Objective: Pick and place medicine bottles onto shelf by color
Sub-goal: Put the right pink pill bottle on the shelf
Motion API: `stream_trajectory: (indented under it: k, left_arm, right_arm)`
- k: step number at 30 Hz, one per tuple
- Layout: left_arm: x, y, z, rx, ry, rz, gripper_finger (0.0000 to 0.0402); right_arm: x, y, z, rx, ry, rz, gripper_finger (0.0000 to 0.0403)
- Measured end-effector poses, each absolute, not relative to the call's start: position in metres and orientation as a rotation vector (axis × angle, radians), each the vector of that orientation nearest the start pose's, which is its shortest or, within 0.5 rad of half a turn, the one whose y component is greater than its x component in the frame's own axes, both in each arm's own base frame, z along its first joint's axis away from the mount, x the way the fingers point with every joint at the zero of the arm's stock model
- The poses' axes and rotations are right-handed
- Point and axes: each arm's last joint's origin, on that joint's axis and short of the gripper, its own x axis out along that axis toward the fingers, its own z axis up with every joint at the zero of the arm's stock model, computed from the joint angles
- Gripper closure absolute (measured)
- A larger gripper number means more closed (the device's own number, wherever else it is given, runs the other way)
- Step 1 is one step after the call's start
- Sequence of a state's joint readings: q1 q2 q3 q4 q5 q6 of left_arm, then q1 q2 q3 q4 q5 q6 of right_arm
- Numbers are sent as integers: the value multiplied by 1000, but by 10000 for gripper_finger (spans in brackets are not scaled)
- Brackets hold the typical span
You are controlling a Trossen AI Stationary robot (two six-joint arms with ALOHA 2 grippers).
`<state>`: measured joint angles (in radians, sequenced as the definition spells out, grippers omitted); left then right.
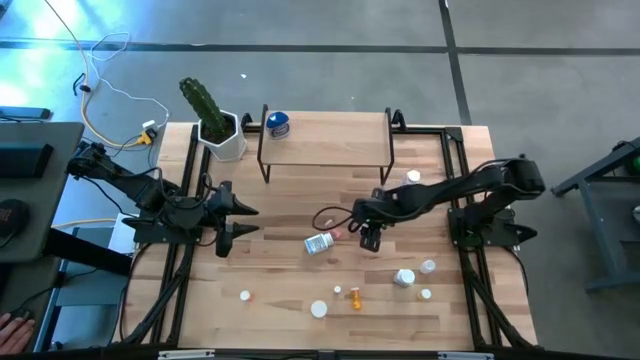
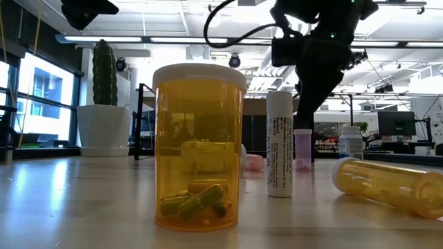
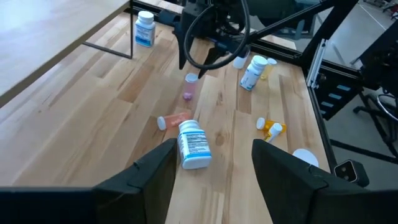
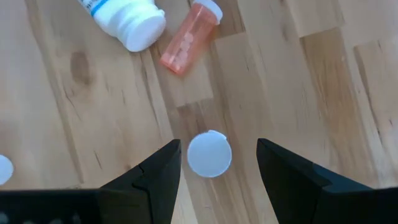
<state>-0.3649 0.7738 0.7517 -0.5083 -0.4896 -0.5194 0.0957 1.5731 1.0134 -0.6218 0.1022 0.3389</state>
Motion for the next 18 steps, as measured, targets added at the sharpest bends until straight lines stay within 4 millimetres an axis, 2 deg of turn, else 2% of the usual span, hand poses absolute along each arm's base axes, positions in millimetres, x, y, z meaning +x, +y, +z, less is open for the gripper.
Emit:
stream_trajectory:
  k: [14,18]
  left_arm:
    - [152,-44,295,-287,439,243,204]
    - [152,-44,295,-287,439,243,204]
  right_arm:
    - [302,26,183,178,1205,-213,202]
    - [302,25,183,185,1207,-214,226]
